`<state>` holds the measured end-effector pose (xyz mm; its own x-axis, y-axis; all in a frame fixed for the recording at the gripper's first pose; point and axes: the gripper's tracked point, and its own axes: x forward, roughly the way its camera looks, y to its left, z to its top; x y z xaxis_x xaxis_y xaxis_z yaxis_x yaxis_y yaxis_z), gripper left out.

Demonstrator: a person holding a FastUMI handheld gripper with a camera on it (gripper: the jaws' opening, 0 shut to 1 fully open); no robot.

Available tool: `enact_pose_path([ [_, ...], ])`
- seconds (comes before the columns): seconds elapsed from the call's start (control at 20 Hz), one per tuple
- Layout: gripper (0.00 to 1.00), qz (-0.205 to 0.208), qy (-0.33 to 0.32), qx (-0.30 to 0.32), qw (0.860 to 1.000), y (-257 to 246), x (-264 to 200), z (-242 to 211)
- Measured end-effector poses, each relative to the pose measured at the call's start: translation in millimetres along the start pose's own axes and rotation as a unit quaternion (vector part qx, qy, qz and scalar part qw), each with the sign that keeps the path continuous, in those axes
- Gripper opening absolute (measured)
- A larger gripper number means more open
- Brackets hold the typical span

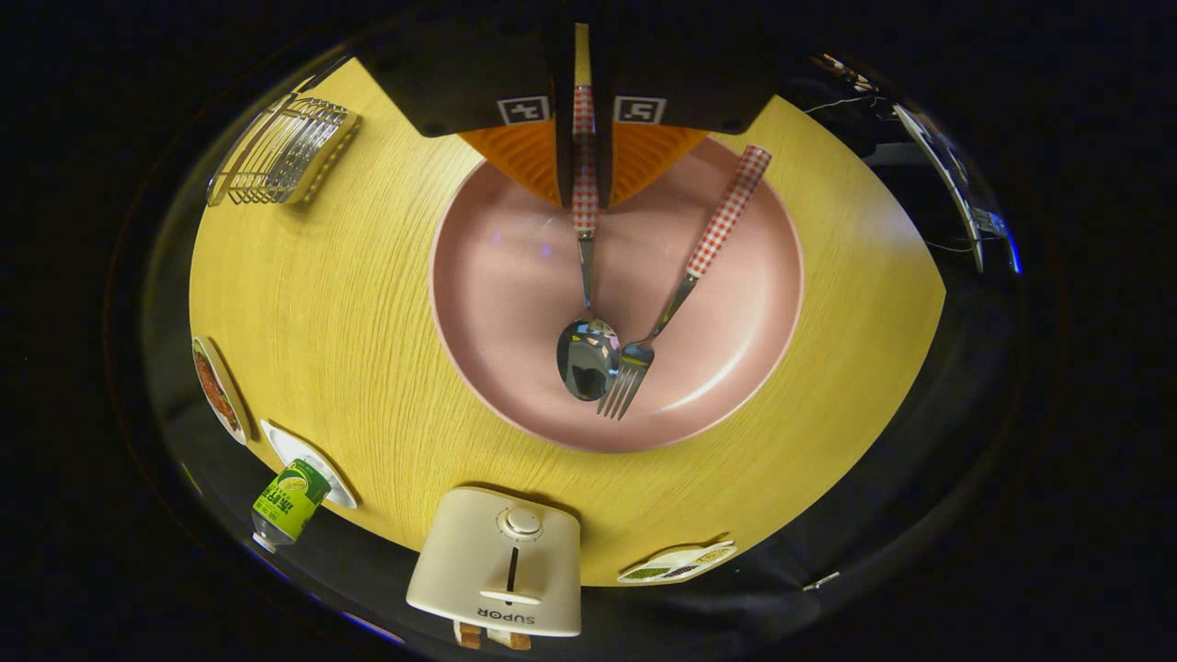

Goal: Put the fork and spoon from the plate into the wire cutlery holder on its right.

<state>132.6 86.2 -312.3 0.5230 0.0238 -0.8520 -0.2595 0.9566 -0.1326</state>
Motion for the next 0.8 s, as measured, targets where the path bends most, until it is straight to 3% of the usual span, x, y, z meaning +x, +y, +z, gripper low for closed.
enact_pose_path([
  [0.2,0.1,0.009,-0.019,0.014,1.0,-15,-29,6],
  [0.4,0.1,0.002,-0.042,-0.019,0.999,-46,-75,4],
  [0.8,0.1,0.004,-0.018,-0.04,0.999,-129,-165,-45],
])
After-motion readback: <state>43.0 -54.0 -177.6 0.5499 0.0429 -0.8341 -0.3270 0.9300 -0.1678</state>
